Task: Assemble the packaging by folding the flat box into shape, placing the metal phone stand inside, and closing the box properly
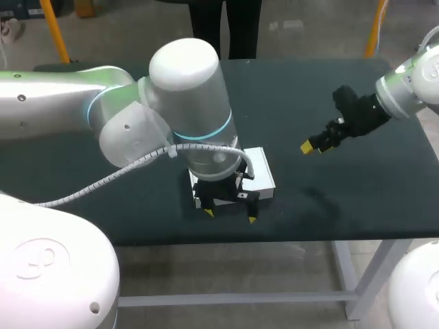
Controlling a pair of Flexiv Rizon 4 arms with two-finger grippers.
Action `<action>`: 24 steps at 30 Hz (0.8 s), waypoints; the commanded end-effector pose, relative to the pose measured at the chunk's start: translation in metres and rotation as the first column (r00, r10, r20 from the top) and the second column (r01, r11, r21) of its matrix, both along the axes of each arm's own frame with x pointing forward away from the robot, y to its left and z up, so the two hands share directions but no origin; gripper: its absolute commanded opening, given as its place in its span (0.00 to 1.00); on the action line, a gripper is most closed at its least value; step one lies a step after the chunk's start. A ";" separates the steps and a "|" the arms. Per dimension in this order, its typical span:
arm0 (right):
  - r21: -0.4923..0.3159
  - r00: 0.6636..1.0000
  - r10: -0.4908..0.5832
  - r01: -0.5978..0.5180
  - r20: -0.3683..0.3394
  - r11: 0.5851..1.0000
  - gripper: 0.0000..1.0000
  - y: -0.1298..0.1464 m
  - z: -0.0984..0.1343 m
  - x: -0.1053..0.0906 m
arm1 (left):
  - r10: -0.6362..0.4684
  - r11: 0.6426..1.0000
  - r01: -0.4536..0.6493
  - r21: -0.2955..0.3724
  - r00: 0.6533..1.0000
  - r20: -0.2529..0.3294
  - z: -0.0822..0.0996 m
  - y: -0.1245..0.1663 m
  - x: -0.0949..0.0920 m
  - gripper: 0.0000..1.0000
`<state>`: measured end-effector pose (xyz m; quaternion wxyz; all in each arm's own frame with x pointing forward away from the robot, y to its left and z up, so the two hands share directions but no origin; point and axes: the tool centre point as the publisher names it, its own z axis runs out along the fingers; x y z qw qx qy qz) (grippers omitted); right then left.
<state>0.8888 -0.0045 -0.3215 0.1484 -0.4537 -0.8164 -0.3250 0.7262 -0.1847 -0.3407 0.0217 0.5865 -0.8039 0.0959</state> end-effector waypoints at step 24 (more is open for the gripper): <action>0.006 0.910 0.205 -0.222 0.360 0.975 1.00 -0.017 -0.017 0.024 | 0.165 0.968 -0.174 0.180 0.984 0.062 -0.022 -0.019 0.012 1.00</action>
